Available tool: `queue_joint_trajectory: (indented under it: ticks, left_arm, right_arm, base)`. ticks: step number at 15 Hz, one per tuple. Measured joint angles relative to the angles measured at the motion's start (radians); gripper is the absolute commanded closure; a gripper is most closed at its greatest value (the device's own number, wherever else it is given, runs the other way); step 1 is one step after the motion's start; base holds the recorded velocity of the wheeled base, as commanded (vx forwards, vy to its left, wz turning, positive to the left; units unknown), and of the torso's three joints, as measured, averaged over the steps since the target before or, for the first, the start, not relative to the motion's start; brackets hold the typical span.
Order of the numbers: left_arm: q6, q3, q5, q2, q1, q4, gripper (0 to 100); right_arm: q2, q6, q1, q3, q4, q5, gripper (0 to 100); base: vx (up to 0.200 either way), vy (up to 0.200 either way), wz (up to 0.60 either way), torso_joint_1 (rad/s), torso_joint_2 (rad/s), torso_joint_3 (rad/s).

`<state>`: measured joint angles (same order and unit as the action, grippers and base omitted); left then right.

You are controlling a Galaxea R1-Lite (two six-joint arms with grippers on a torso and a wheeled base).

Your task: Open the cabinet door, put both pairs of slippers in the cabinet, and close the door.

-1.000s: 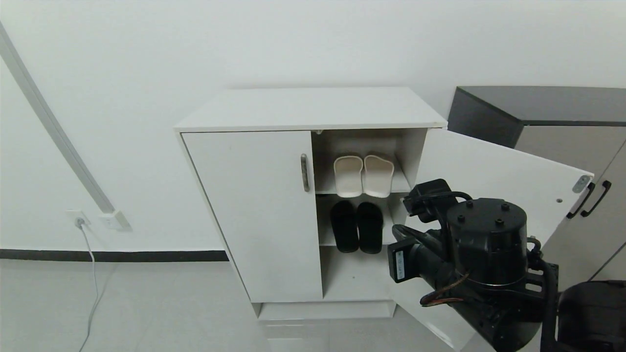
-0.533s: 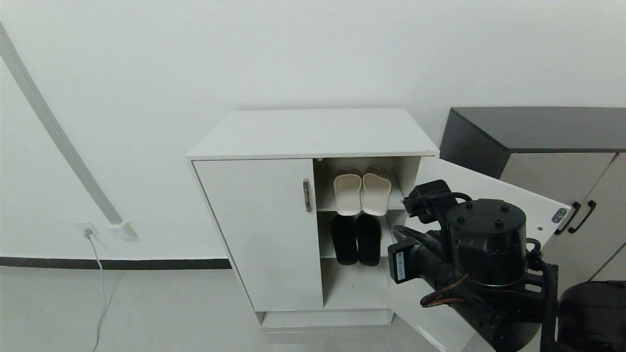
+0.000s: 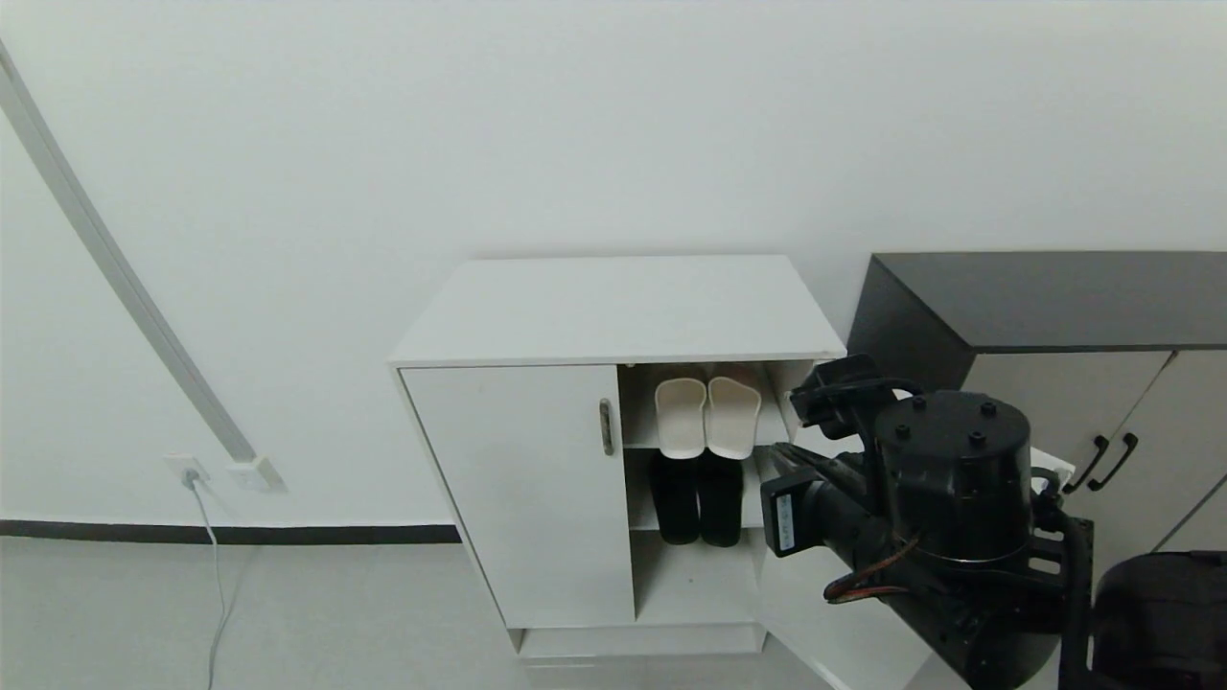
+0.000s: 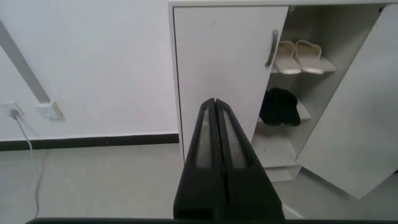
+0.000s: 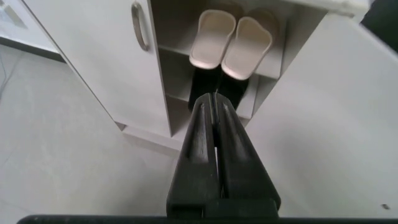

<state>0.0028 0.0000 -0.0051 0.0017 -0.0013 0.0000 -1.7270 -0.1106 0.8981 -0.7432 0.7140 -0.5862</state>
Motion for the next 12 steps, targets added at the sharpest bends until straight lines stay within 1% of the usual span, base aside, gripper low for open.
queue_joint_trajectory:
  ticks: [3,5,12]
  left_arm:
    - [0.000,0.000,0.000,0.000,0.000,0.000,100]
    - [-0.001,0.000,0.000,0.000,-0.001,0.000,100]
    - [-0.003,0.000,0.001,0.000,0.000,0.000,100]
  right_arm:
    - [0.000,-0.001,0.000,0.000,0.001,0.000,100]
    - [0.000,0.003,-0.001,0.004,0.001,0.000,100]
    - [0.001,0.017,-0.008,0.027,0.018,0.002,100]
  base:
    - [0.000,0.000,0.00,0.258,-0.58,-0.328]
    - [0.000,0.000,0.00,0.159,-0.35,-0.183]
    - [0.000,0.000,0.00,0.005,-0.01,-0.005]
